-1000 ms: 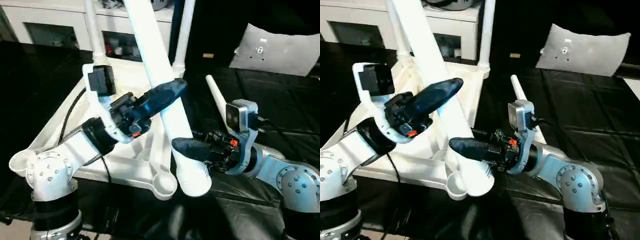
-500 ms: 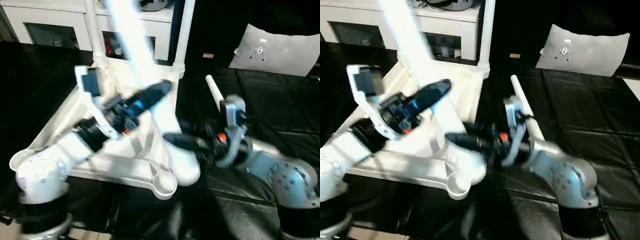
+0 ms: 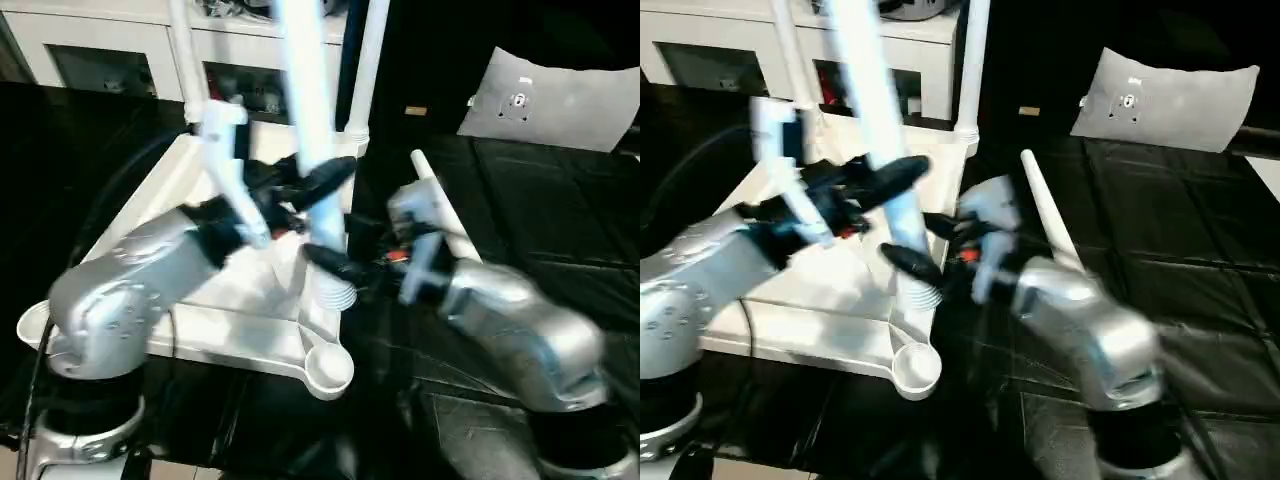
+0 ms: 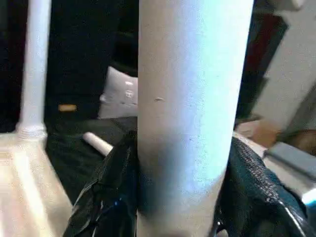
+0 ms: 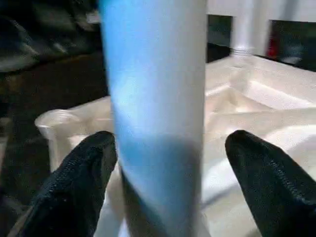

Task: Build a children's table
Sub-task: Pick table leg

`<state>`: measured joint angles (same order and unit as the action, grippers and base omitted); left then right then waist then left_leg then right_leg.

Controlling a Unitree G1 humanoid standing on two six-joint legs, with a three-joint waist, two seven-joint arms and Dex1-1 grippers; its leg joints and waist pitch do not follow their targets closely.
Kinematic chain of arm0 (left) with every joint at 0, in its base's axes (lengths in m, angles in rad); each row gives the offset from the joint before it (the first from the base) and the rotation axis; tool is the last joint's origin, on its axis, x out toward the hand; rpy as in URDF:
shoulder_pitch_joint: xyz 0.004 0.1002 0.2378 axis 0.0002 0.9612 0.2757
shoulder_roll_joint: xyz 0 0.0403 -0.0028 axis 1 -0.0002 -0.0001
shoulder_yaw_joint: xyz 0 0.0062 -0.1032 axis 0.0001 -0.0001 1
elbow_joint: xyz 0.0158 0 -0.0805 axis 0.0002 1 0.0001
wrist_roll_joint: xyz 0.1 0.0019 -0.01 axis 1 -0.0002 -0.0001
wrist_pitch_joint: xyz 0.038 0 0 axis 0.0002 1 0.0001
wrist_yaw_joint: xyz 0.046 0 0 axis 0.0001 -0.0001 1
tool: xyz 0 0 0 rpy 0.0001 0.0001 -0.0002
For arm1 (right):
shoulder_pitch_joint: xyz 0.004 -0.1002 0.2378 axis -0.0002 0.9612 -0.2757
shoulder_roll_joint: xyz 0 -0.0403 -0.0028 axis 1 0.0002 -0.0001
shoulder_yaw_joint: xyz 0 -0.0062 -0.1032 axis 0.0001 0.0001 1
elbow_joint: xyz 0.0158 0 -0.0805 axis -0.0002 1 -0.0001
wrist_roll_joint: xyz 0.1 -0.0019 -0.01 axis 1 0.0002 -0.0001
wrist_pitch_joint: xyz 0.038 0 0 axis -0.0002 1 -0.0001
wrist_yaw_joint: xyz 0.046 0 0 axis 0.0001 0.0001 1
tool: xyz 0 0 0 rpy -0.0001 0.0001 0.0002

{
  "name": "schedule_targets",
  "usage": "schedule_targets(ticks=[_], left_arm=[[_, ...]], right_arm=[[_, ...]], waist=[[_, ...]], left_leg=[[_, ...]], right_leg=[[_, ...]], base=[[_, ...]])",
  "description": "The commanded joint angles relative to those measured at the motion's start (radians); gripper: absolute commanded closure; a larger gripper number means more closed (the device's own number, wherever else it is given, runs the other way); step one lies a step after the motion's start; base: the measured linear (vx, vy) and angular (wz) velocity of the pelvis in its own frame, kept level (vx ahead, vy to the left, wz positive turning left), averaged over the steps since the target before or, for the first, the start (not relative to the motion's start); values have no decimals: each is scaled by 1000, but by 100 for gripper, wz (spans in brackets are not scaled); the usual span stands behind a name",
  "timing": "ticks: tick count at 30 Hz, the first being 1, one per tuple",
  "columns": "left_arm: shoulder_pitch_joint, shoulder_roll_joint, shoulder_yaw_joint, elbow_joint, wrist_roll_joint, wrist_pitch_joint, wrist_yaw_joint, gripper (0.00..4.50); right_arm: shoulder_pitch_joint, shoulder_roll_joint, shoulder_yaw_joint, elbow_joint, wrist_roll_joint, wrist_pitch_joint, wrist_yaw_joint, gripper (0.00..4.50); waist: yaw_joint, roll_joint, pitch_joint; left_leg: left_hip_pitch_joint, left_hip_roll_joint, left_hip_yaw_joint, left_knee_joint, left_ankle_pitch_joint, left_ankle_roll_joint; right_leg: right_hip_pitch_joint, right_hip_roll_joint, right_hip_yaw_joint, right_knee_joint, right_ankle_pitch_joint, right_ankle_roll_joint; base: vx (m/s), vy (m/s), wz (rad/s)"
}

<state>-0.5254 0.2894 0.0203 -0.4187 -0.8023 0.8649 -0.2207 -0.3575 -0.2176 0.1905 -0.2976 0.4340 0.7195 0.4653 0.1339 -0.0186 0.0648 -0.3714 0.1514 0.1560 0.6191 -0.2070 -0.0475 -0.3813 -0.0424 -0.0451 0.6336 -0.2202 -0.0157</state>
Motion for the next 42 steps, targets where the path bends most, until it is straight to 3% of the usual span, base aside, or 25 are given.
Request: schedule_targets(ticks=[1,3,13,26,30,31,33,36,38,42], left_arm=[[-22,-5,-23,-22,26,-4,24,266],[-24,-6,-39,-24,48,0,32,266],[-24,-20,-79,-30,98,4,50,266],[-23,-7,-95,-25,148,8,51,266],[-28,-15,-93,-8,183,24,93,266],[-29,-31,-76,-5,166,24,95,211],[-29,-40,-65,-7,158,21,99,198],[-30,-56,-47,-14,123,37,92,187],[-28,-73,-31,-25,84,42,85,158],[-24,-122,28,-20,-13,49,88,136]], right_arm=[[-19,12,20,8,-28,7,-44,51],[-21,28,42,13,-65,21,-95,51],[-18,118,53,41,-111,67,-215,140],[-21,124,86,30,-148,73,-231,251],[-16,166,51,33,-85,86,-197,255],[-15,180,38,31,-59,88,-182,257],[-15,184,34,30,-47,90,-173,257],[-16,184,30,27,-18,96,-147,257],[-18,183,22,23,19,112,-114,257],[-28,189,-31,15,114,174,-51,257]], waist=[[-10,7,-66],[-11,7,-66],[-29,8,-65],[-33,9,-64],[-38,7,-63],[-38,6,-64],[-40,7,-64],[-43,6,-63],[-41,6,-64],[-40,3,-63]], left_leg=[[12,69,-24,-81,-75,-77],[13,70,-26,-82,-74,-79],[9,67,-26,-83,-86,-88],[10,67,-26,-84,-94,-94],[9,67,-27,-84,-110,-87],[9,67,-27,-84,-108,-87],[8,68,-27,-84,-105,-82],[7,67,-27,-82,-99,-78],[8,67,-26,-81,-97,-72],[6,67,-26,-81,-96,-65]], right_leg=[[44,-99,59,-66,-75,-128],[44,-97,58,-64,-72,-121],[46,-97,60,-63,-52,-113],[45,-95,60,-63,-53,-103],[46,-97,61,-64,-65,-112],[46,-97,60,-64,-69,-113],[47,-98,60,-64,-63,-118],[48,-99,59,-64,-61,-124],[48,-100,60,-65,-61,-129],[48,-99,59,-66,-66,-142]], base=[[0,0,0],[0,0,0],[0,0,0],[0,0,0],[0,0,0],[0,0,0],[0,0,0],[0,0,0],[0,0,0],[0,0,0]])
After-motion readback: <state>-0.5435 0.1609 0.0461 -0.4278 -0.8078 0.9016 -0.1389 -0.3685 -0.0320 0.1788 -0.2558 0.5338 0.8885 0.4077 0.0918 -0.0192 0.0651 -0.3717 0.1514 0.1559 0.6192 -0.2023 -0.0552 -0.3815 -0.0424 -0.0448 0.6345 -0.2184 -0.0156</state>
